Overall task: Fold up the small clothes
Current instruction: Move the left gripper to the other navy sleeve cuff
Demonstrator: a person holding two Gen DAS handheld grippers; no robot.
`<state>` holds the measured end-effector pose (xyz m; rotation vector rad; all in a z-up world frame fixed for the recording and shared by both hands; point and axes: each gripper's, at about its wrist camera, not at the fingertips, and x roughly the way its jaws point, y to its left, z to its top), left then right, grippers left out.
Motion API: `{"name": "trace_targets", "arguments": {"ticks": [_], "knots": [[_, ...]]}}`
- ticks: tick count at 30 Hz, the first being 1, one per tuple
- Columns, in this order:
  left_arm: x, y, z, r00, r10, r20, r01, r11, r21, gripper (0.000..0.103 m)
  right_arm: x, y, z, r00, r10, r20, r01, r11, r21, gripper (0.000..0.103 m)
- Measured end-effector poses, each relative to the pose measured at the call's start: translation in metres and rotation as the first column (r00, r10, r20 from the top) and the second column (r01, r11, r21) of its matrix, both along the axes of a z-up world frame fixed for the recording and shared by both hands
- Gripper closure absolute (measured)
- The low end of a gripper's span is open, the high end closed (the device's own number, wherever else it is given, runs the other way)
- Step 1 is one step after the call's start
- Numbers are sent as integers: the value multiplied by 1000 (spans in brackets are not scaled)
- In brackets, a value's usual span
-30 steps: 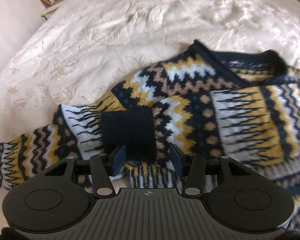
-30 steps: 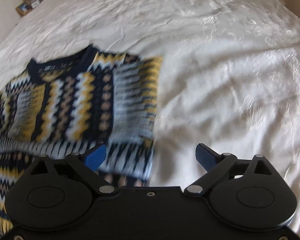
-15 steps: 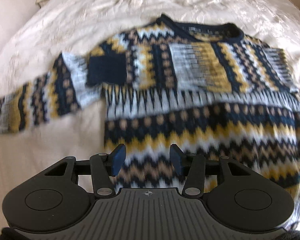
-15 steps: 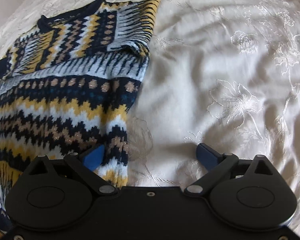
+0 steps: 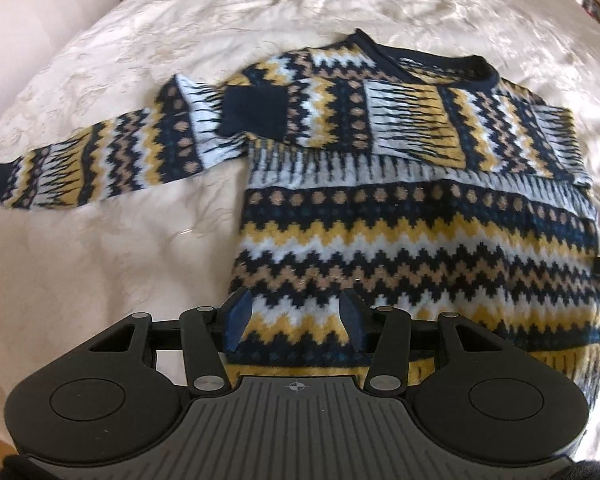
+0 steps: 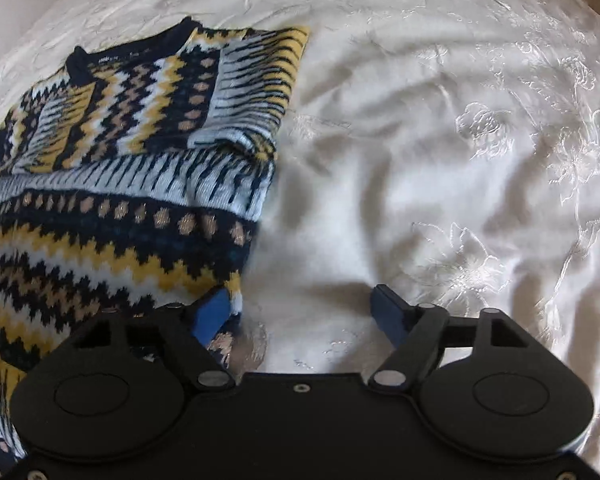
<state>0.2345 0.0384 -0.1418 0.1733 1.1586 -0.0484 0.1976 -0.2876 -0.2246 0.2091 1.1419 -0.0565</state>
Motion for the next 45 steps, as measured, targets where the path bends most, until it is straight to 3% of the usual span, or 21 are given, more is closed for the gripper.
{"name": "trace_targets", "arguments": {"ticks": [5,10,17,19,25,31,37,42,45], "knots": [[-2,21,5,996,83,7,-83,996,-33,56,-4,4,16,998,30,52,-31,999,22,22],[11,59,9,988,153,10,-150,980,-128,55,-9,24,31,996,39,76,-42,998,42,20],[41,122,12,974,220,53,-210,967,-145,49,-9,60,55,991,58,121,-65,997,51,0],[50,144,11,970,235,66,-223,963,-151,39,-6,74,60,990,53,128,-61,996,59,0],[77,208,11,953,283,107,-267,953,-144,30,9,124,70,989,84,121,-93,993,72,0],[108,274,7,932,332,146,-317,941,-118,26,26,184,75,984,128,122,-138,987,81,0],[132,327,-12,921,368,126,-356,929,-104,25,44,238,78,980,159,119,-171,980,98,0],[142,353,-32,913,389,118,-371,916,-154,24,58,271,78,977,186,100,-197,975,106,0],[145,361,-35,917,371,146,-345,922,-176,17,66,285,78,974,212,81,-219,970,100,0]]}}
